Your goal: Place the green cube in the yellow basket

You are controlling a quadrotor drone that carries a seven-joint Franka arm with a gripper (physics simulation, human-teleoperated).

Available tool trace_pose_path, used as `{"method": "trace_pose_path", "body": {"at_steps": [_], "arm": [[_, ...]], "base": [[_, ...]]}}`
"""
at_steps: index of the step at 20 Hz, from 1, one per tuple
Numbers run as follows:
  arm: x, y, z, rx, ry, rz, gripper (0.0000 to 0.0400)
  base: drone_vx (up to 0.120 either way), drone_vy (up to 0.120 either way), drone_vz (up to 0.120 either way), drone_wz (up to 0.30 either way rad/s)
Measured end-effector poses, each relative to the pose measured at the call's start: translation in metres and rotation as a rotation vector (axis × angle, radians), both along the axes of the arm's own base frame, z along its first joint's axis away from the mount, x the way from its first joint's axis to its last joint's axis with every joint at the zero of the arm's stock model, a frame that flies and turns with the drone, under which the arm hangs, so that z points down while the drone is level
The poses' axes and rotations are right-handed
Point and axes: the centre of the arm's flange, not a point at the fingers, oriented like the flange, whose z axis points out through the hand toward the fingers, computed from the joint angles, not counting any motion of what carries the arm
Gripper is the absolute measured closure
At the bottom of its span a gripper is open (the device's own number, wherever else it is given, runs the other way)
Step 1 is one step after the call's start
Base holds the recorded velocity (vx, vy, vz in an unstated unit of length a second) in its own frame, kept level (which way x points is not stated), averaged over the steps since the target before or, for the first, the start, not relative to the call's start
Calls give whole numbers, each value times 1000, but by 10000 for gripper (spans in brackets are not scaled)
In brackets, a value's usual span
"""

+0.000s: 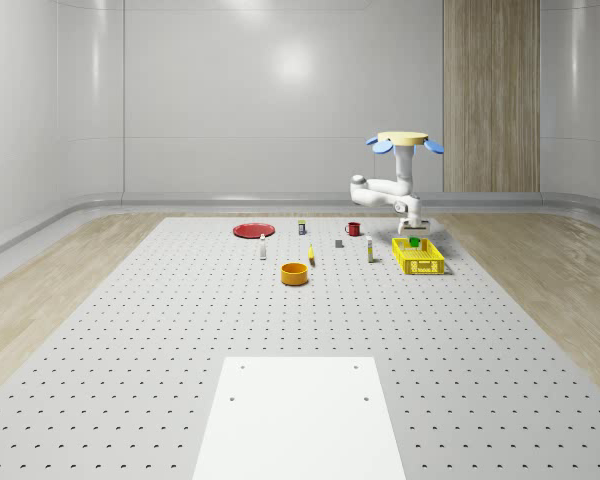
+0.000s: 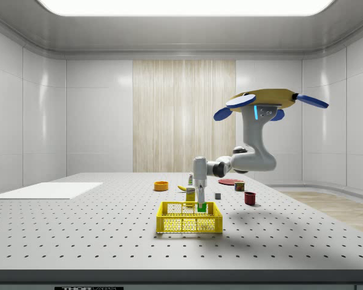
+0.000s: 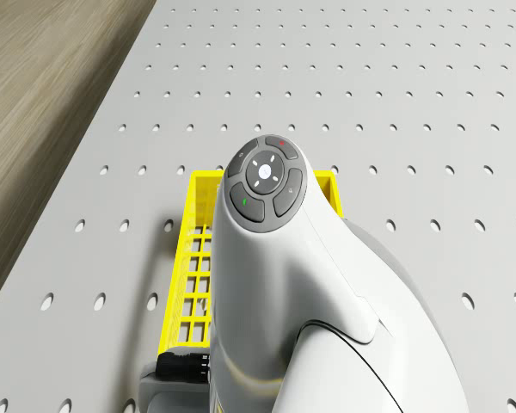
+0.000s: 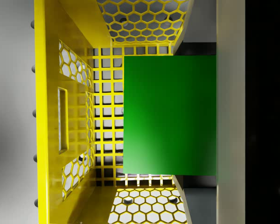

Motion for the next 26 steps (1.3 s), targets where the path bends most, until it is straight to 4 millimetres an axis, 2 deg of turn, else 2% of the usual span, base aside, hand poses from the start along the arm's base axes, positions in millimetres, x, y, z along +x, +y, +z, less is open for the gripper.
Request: {"method": "trace_pose_path", "body": {"at_steps": [4,7,13,22,23,26], "arm": [[0,0,0,0,0,0,149],[0,0,0,0,0,0,149],[0,0,0,0,0,0,149],[0,0,26,0,0,-6,150],[0,0,28,0,0,-5,137],[0,0,33,-1,0,-13,65]], "base": [[120,0,-10,0],[120,0,-107,0],[120,0,0,0],[0,0,0,0],[0,0,0,0],[0,0,0,0]]}}
